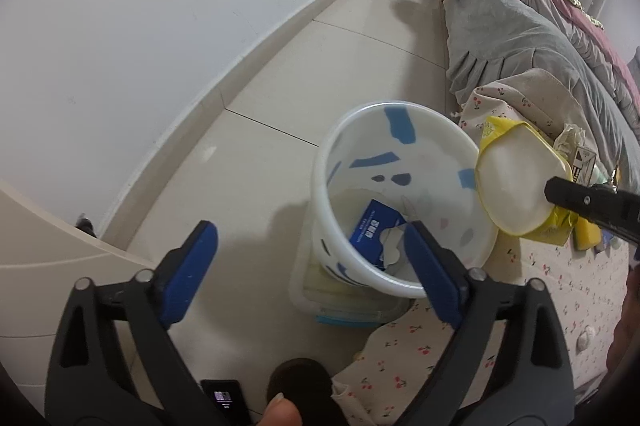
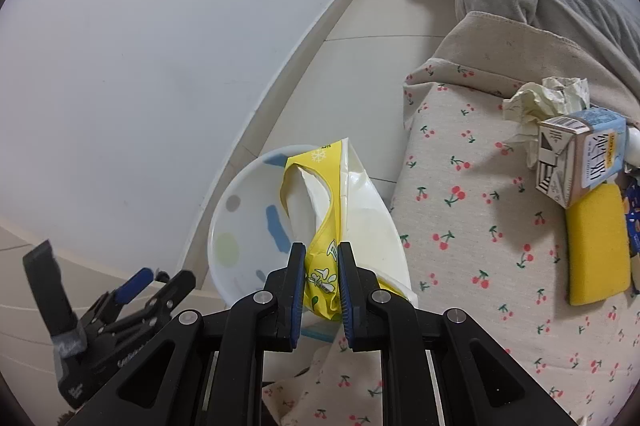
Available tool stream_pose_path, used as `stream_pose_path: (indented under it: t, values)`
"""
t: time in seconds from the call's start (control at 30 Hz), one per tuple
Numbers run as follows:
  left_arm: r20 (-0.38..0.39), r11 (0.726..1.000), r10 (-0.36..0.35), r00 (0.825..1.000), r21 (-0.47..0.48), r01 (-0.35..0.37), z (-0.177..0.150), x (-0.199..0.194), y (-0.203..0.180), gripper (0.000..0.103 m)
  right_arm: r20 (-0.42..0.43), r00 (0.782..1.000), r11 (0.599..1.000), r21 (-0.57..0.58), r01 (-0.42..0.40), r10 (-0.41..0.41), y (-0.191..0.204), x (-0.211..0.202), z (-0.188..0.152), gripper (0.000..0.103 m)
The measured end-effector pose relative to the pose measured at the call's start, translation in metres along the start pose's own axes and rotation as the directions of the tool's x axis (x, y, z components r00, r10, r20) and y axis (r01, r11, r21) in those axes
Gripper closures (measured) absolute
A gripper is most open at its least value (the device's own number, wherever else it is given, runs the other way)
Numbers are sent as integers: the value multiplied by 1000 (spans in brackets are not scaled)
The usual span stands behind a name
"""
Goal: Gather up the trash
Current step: 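Carry both items to the white bin while the left tool drops the blue box in, then open the right tool to drop the yellow bag into the bin, then grasp the yellow snack wrapper with the right tool while the left tool grasps the white juice carton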
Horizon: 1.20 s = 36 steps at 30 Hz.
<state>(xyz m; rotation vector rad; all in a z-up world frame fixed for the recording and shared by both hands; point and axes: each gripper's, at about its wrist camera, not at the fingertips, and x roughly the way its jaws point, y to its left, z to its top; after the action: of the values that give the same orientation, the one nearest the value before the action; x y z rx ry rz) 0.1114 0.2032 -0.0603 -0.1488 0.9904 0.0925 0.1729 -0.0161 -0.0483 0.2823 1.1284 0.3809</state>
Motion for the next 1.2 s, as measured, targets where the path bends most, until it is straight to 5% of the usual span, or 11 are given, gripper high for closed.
stream_pose_path:
  t: [0.13,0.3,0.87,1.2]
  values:
    - [12,1000,11,1000,9,-11,-2,-5,3,5,-5,1000,1000,-10,-15,15,4,4,0,82]
    - [13,1000,6,1000,18,-6,-3,-14,0,4,35,999,1000,11,5,-5,6,-11,-2,44]
    - [26,969,-85,996,235,76,19,-70,-115,4,180,969,977,157,143,-171,-83,-147,-20,29]
    - [-52,953,-174,983,242,181,27,-59,-180,4,185,936,932,265,246,-300,-171,-185,-22,27]
